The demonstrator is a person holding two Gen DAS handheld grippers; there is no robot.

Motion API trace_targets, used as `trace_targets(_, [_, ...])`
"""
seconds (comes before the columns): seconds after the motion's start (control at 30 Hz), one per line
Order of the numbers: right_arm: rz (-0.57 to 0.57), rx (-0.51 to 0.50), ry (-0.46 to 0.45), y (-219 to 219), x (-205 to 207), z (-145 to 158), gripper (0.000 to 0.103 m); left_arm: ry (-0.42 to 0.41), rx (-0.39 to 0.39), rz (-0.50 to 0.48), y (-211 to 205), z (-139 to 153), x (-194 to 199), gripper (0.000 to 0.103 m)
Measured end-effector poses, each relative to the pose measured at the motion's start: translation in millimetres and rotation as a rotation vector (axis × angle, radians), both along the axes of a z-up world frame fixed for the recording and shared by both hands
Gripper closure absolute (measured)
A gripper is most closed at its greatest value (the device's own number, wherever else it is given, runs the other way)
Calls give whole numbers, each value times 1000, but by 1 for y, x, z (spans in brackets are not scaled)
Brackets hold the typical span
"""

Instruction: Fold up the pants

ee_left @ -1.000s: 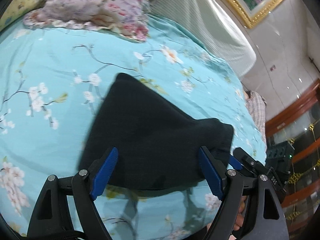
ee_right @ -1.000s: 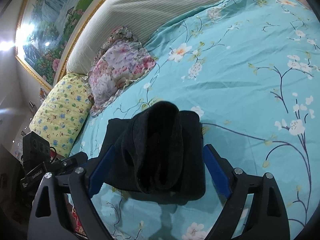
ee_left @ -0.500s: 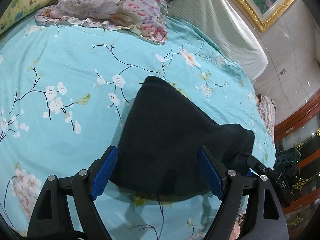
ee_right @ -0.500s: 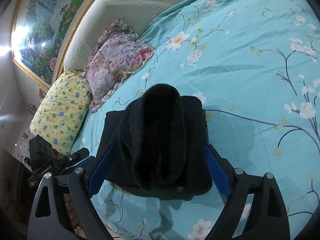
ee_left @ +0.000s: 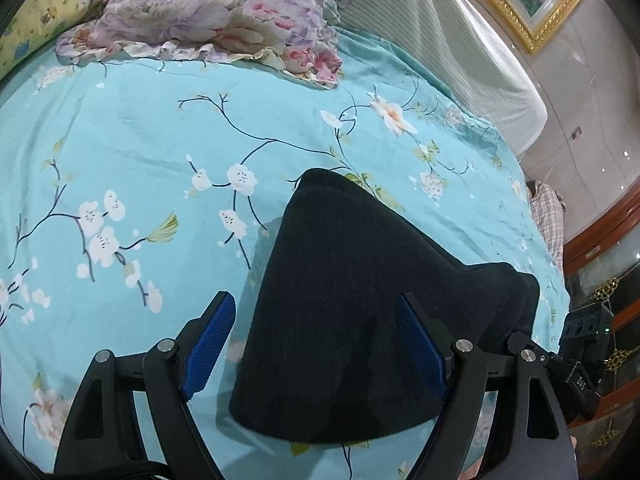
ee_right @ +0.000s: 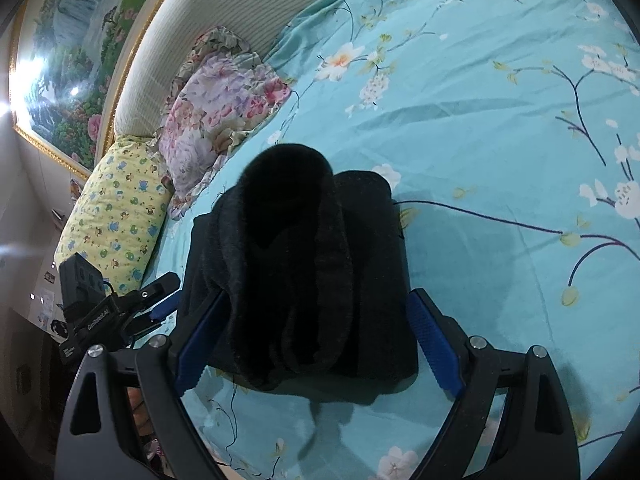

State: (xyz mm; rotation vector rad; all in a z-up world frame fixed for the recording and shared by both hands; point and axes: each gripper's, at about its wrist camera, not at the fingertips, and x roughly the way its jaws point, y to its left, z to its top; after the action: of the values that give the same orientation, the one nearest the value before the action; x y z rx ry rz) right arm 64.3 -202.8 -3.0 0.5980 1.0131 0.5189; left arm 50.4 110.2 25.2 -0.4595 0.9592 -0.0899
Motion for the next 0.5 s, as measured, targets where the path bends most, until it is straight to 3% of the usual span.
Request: trace_targets(0.5, [10,-17,-28,1,6,-8,13,50,83,-23,-24,-23,22,20])
